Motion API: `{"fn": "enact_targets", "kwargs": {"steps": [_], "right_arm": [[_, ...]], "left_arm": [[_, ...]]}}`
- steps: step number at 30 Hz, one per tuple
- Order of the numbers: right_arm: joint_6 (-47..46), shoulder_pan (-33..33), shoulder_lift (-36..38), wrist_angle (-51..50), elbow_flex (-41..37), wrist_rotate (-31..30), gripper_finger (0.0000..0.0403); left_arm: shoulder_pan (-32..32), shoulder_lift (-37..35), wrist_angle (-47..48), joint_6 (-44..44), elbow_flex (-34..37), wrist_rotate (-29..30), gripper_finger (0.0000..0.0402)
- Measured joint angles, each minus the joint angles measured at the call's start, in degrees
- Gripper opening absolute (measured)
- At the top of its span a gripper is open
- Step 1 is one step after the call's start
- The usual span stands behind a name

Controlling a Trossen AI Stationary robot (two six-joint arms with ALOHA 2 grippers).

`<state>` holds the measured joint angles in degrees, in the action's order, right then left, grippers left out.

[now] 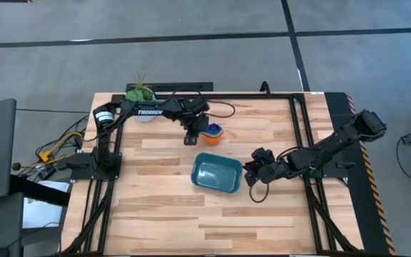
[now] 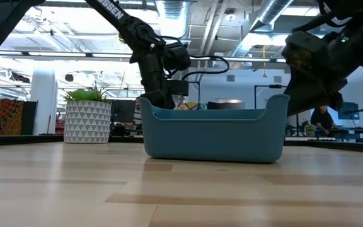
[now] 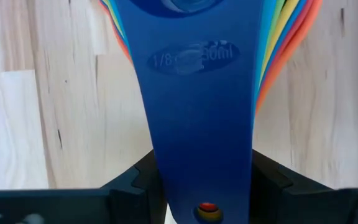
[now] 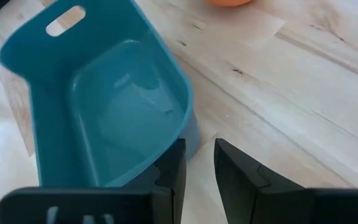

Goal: Nest measuring cups in basket
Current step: Put the nested measuring cups into the green bin

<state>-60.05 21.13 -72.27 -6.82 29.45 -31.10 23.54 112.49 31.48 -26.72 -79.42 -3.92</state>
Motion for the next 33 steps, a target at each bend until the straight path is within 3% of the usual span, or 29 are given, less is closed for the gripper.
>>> {"fn": "enact_targets", "kwargs": {"steps": [10, 17, 22, 33], "right_arm": [[0.1, 2.6, 0.0, 0.0, 0.0, -0.3, 0.0108], [0.1, 2.5, 0.0, 0.0, 0.0, -0.4, 0.0108], [0.1, 2.5, 0.0, -0.1, 0.0, -0.4, 0.0108], [0.1, 2.5, 0.0, -0.3, 0.0, -0.4, 0.0108]], "left_arm": [[-1.8, 0.0, 0.1, 0.0, 0.0, 0.8, 0.0138], [-2.7, 0.1, 0.0, -0.2, 0.0, 3.6, 0.0159], [-3.3, 0.1, -0.1, -2.1, 0.0, 6.2, 0.0177], [-4.6, 0.1, -2.1, -11.0, 0.0, 6.1, 0.0183]]}}
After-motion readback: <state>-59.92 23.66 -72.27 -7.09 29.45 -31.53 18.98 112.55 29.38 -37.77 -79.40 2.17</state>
